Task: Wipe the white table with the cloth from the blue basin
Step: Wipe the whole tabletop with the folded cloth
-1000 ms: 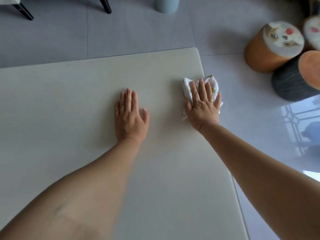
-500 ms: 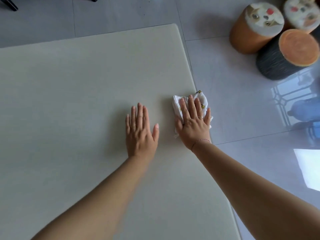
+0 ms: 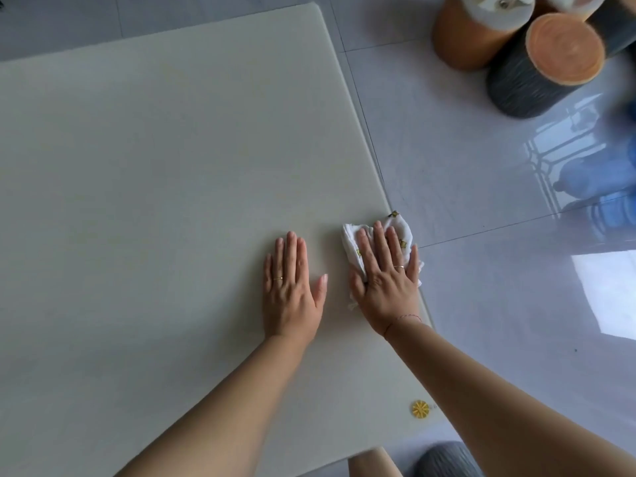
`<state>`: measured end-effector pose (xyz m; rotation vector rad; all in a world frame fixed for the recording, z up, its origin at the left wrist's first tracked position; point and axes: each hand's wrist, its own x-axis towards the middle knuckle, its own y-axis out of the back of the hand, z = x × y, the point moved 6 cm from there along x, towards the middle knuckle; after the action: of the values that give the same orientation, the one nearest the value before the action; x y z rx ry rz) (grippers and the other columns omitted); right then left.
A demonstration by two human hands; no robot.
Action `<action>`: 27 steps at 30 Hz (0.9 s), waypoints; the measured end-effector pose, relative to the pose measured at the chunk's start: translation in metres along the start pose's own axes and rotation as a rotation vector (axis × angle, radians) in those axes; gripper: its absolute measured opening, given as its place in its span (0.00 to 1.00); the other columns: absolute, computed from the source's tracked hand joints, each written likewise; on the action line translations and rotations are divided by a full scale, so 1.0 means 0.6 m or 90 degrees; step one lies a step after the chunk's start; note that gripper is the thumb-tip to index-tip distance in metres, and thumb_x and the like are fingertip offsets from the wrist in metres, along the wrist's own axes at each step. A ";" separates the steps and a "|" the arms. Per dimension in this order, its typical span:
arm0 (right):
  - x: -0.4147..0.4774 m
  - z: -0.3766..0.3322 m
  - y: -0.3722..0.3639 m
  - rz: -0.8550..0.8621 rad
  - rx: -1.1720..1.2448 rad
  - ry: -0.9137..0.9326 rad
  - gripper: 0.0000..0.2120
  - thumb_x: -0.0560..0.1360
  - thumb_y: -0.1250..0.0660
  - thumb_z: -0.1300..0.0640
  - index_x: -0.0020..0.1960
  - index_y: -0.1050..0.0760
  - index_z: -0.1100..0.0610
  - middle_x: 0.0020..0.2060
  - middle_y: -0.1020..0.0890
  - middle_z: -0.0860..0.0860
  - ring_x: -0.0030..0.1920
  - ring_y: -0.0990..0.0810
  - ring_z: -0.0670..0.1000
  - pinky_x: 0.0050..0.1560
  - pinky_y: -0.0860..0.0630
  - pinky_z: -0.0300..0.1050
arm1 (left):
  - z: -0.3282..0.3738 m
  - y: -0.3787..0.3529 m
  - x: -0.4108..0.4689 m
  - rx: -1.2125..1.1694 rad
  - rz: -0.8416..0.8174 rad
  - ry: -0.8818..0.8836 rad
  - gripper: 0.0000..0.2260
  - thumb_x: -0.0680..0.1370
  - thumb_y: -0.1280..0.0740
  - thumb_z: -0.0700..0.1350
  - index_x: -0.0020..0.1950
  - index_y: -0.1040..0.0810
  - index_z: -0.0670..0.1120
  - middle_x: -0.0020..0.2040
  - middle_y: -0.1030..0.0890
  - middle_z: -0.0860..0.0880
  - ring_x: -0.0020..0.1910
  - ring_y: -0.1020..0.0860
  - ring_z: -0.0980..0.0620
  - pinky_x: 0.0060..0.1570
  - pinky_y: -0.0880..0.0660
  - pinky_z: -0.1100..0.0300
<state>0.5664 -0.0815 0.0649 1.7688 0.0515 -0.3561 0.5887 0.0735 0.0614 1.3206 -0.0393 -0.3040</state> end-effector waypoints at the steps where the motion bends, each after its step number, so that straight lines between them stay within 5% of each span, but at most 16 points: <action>1: -0.017 0.004 -0.002 0.005 0.002 -0.002 0.30 0.77 0.52 0.43 0.76 0.56 0.46 0.76 0.55 0.48 0.76 0.60 0.50 0.74 0.62 0.58 | -0.001 0.000 0.000 -0.007 -0.005 -0.005 0.29 0.79 0.46 0.55 0.74 0.39 0.39 0.75 0.39 0.41 0.74 0.40 0.41 0.72 0.44 0.47; 6: -0.117 0.030 -0.009 0.033 0.020 -0.026 0.29 0.76 0.49 0.44 0.76 0.44 0.50 0.75 0.44 0.52 0.76 0.48 0.54 0.73 0.57 0.57 | -0.001 0.004 -0.002 -0.039 -0.034 -0.010 0.30 0.79 0.40 0.53 0.76 0.44 0.39 0.77 0.45 0.42 0.76 0.46 0.42 0.74 0.51 0.48; 12: -0.245 0.061 -0.034 0.009 0.043 -0.107 0.30 0.75 0.51 0.43 0.75 0.48 0.49 0.75 0.44 0.51 0.76 0.48 0.54 0.73 0.60 0.55 | 0.071 0.009 -0.072 -0.095 -0.096 -0.103 0.27 0.81 0.45 0.54 0.76 0.43 0.41 0.78 0.47 0.43 0.77 0.49 0.45 0.74 0.56 0.52; 17: -0.323 0.076 -0.060 -0.065 0.050 -0.131 0.30 0.76 0.61 0.38 0.75 0.60 0.45 0.76 0.59 0.45 0.75 0.65 0.47 0.73 0.70 0.51 | 0.134 -0.010 -0.180 -0.131 -0.161 -0.141 0.28 0.80 0.46 0.58 0.76 0.42 0.44 0.78 0.51 0.45 0.77 0.52 0.48 0.74 0.59 0.53; 20: -0.353 0.081 -0.062 -0.076 0.105 -0.142 0.28 0.78 0.61 0.36 0.75 0.61 0.42 0.75 0.60 0.43 0.74 0.68 0.44 0.73 0.70 0.49 | 0.155 -0.013 -0.231 -0.144 -0.167 -0.120 0.28 0.78 0.40 0.58 0.71 0.33 0.42 0.75 0.39 0.42 0.74 0.39 0.45 0.72 0.44 0.52; 23: -0.388 0.083 -0.060 -0.064 0.185 -0.149 0.27 0.79 0.55 0.39 0.74 0.60 0.40 0.76 0.60 0.41 0.74 0.66 0.41 0.75 0.63 0.50 | 0.172 -0.013 -0.260 -0.168 -0.141 -0.101 0.24 0.75 0.34 0.57 0.66 0.27 0.44 0.67 0.28 0.43 0.64 0.28 0.43 0.62 0.32 0.53; 27: -0.414 0.115 -0.025 0.145 0.284 -0.268 0.34 0.77 0.35 0.53 0.76 0.50 0.47 0.77 0.49 0.49 0.73 0.44 0.46 0.70 0.44 0.47 | 0.185 -0.034 -0.275 -0.183 -0.199 -0.014 0.22 0.72 0.32 0.57 0.61 0.27 0.47 0.58 0.27 0.46 0.58 0.28 0.44 0.57 0.33 0.53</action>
<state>0.3124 -0.1050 0.1041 2.0722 -0.5635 -0.5991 0.4040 0.0041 0.0936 1.0351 0.1878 -0.5693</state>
